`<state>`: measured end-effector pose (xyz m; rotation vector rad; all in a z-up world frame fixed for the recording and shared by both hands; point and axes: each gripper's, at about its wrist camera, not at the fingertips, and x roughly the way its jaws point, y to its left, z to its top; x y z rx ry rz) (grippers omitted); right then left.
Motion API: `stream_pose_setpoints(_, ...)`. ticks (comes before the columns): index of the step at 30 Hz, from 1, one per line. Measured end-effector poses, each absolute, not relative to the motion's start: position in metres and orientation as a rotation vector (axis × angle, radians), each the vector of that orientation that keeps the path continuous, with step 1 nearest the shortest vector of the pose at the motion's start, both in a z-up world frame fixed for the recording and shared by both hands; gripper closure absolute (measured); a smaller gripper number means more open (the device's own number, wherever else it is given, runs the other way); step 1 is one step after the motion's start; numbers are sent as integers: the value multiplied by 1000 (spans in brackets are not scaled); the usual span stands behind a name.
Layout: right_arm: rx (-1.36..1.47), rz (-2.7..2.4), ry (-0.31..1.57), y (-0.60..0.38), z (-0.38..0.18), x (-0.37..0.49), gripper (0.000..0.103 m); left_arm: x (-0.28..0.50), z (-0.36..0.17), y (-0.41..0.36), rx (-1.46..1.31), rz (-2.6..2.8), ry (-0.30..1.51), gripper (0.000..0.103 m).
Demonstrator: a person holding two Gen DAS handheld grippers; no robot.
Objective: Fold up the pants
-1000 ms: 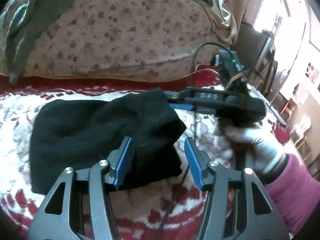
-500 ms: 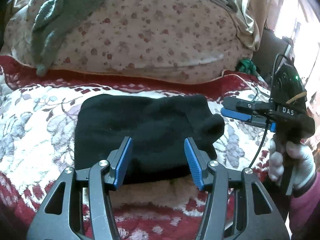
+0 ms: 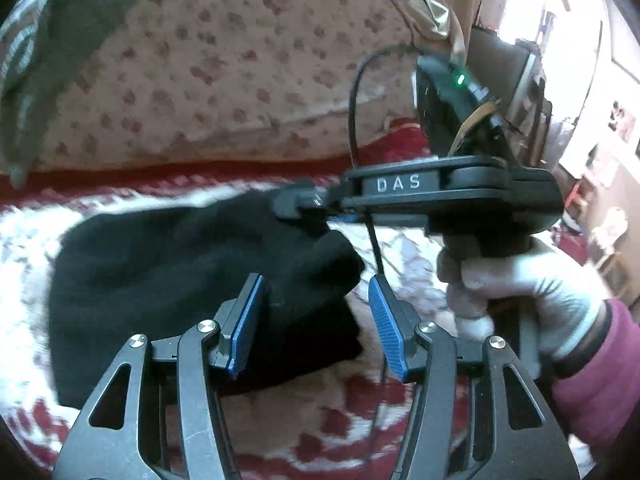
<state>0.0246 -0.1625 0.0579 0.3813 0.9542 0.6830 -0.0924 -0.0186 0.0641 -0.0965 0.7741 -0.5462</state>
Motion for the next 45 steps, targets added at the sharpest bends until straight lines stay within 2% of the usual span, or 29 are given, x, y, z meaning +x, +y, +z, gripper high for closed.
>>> stream_pose_setpoints(5, 340, 690, 905, -170, 66, 10, 94, -83, 51, -21, -144, -603, 847, 56)
stream_pose_setpoints(17, 384, 575, 962, -190, 33, 9, 91, -89, 46, -25, -144, -602, 837, 56)
stream_pose_setpoints(18, 409, 573, 961, -192, 35, 8, 90, -91, 48, -22, -145, -599, 842, 56)
stream_pose_setpoints(20, 408, 560, 960, -193, 39, 6, 80, -91, 53, -17, -133, -568, 854, 56)
stream_pose_setpoints(25, 393, 558, 934, -195, 57, -9, 68, -90, 65, 5, -123, -438, 870, 56)
stream_pose_setpoints(36, 368, 592, 896, -173, 77, -32, 64, -82, 76, 57, -134, -227, 859, 56)
stream_pose_setpoints(39, 351, 587, 897, -166, 75, -33, 51, -82, 78, 64, -112, -200, 844, 56)
stream_pose_setpoints(42, 341, 582, 916, -163, 69, -31, 49, -81, 77, 73, -102, -195, 845, 56)
stream_pose_setpoints(45, 356, 567, 933, -166, 63, -27, 43, -79, 75, 82, -108, -199, 849, 56)
